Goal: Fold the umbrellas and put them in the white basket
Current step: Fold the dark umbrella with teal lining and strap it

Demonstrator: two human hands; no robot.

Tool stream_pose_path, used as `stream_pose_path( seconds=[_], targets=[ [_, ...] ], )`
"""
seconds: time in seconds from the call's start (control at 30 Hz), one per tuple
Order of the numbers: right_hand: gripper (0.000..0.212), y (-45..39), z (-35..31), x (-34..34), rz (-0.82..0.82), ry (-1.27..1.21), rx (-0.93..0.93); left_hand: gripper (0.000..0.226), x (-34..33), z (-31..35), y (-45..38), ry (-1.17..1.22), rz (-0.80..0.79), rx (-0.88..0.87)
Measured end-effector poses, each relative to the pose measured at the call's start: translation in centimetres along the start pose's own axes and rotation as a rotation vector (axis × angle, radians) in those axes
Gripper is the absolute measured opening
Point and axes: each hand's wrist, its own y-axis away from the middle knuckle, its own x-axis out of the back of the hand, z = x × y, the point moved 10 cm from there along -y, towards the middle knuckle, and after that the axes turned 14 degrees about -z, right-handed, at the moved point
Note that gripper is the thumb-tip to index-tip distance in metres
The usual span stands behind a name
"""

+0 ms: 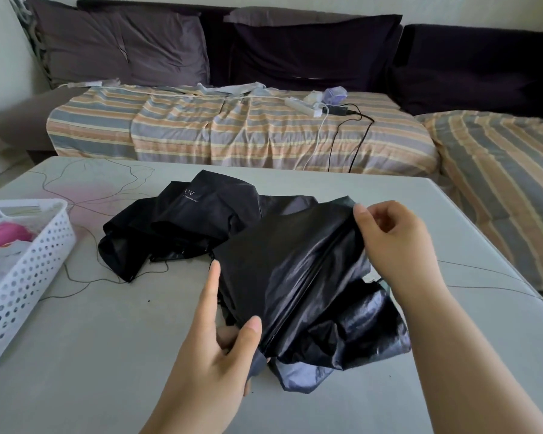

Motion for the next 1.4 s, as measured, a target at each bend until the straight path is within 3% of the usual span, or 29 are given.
stream_pose_path(
  seconds=[0.17,0.37,0.53,0.73,0.87,0.93,1.0,1.07,1.17,1.3,1.4],
  targets=[
    [0.027,-0.6,0.1,-1.1,-0.166,-0.15,0.018,0.057,-0.4,0.7,0.0,-0.124,-0.072,-0.035],
    [0.029,-0.8,0.3,-1.3,-0.2,-0.319,0.041,0.03,-0.1,0.9,-0.5,-0.06,-0.018,-0.021],
    [0.032,-0.3,0.1,-0.4,-0.118,-0.338,0.091,0.042,0.3,1.0,-0.6,-0.057,0.02,-0.03],
    [0.028,0.1,0.6,0.2,-0.031,-0.382,0.087,0.04,-0.1,1.5,-0.3,-0.052,0.001,-0.061],
    [0.019,0.3,-0.2,0.1,0.002,-0.096,0.096,0.037,-0.5,1.3,-0.2,-0.086,-0.029,-0.082],
    [0.037,0.2,-0.4,-0.1,-0.029,0.075,0.085,0.034,-0.5,1.2,-0.2,-0.129,-0.033,-0.111],
    [0.044,-0.1,-0.7,-0.4,-0.073,0.153,0.107,0.045,-0.6,1.2,-0.1,-0.219,-0.053,-0.131],
    [0.032,-0.3,-0.9,-0.7,-0.108,0.195,0.132,0.046,-0.5,1.2,-0.1,-0.256,-0.059,-0.128],
    [0.008,-0.6,-0.6,-0.7,-0.127,0.099,0.109,0.046,-0.8,1.6,-0.1,-0.332,-0.078,-0.159],
    [0.024,-1.2,0.8,-0.3,-0.084,-0.117,0.056,0.045,-1.4,2.9,0.3,-0.436,-0.119,-0.252],
    [0.028,-1.6,1.5,-0.6,-0.073,-0.114,0.013,0.044,-1.6,3.3,0.5,-0.515,-0.133,-0.278]
  ],
)
